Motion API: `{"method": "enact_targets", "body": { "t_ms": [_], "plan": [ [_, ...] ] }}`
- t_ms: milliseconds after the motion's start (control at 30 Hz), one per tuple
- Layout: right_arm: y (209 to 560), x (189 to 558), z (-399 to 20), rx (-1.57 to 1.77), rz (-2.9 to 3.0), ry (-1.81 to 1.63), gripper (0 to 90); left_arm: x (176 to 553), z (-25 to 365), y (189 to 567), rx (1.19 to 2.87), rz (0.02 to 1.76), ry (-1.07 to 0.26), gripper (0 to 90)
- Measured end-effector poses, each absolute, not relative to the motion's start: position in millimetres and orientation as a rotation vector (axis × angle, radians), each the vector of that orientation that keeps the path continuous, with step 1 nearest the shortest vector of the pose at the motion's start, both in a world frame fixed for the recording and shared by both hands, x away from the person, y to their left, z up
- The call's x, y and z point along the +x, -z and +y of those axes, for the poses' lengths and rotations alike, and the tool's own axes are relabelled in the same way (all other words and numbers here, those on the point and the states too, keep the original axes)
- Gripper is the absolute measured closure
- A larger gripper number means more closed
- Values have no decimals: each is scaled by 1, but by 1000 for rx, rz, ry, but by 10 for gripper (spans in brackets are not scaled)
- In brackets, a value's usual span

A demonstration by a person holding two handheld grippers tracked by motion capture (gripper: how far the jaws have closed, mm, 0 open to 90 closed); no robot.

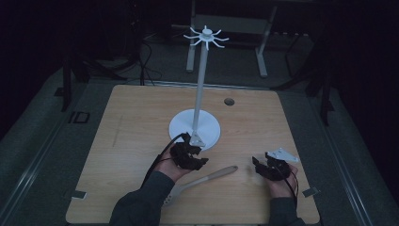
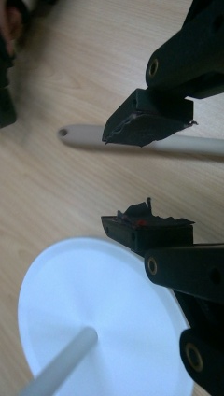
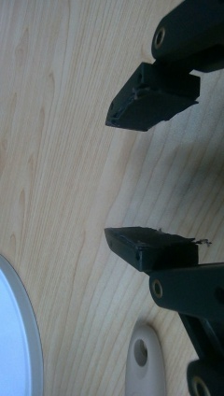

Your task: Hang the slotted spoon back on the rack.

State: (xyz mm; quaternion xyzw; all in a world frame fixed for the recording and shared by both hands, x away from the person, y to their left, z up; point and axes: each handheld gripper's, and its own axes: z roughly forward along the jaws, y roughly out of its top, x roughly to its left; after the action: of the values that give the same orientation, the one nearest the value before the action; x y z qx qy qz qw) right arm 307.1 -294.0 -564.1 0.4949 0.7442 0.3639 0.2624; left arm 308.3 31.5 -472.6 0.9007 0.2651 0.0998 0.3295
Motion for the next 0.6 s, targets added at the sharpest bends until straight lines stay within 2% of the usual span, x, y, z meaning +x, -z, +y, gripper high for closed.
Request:
{"method": "enact_targets", "body": {
  "t_ms": [600],
  "plan": [
    [564, 307, -294, 1335, 2019, -986, 397, 314, 8, 493, 2539, 629, -158, 560]
  ]
}}
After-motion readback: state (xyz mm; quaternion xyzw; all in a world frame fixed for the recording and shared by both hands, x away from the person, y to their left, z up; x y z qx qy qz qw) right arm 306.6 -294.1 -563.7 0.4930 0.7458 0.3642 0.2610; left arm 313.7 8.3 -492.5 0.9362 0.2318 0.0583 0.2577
